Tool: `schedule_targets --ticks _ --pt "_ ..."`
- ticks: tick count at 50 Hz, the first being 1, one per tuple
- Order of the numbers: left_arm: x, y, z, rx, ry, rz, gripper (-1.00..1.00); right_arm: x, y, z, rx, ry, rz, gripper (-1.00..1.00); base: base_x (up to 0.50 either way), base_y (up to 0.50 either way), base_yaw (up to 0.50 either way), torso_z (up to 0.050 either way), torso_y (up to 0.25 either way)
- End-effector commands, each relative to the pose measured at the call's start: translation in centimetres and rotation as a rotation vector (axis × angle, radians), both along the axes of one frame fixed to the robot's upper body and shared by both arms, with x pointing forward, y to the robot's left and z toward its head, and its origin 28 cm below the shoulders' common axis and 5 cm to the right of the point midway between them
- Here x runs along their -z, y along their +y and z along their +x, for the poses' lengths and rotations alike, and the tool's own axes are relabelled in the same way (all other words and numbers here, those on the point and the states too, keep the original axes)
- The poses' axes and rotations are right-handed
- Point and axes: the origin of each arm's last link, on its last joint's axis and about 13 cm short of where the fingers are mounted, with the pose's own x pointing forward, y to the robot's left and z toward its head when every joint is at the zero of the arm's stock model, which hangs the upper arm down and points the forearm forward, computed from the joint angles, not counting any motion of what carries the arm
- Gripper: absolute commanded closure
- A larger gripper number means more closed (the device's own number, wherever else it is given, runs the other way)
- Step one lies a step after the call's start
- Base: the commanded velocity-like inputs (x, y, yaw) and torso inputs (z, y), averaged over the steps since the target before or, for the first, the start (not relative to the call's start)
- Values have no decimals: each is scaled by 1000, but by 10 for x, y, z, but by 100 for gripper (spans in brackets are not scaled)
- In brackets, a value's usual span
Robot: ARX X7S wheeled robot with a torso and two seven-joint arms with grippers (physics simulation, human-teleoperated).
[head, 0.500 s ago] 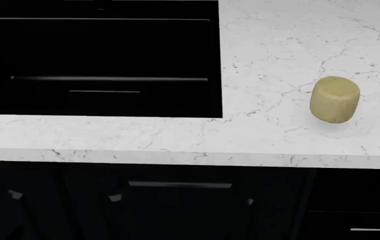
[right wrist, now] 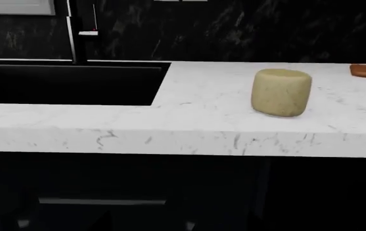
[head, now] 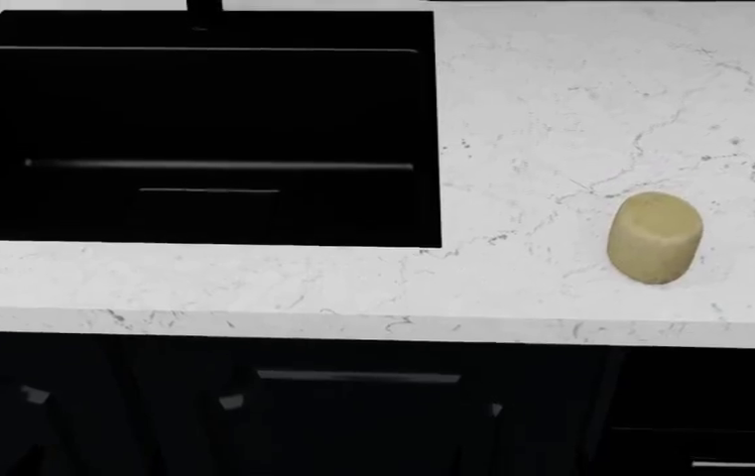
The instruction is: Pick up the wedge of cheese and place it on the slice of bread to prepare a simple cheese on bread dish.
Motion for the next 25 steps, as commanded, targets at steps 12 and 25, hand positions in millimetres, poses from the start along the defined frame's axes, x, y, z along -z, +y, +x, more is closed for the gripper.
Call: schedule_targets --ticks 12,25 --pt "0 0 0 3 -7 12 -100 -3 -1 -3 -2 0 -12 -100 0 0 0 50 0" --pt "0 1 0 7 7 20 -100 -2 -1 -2 11 1 -20 -100 0 0 0 50 0"
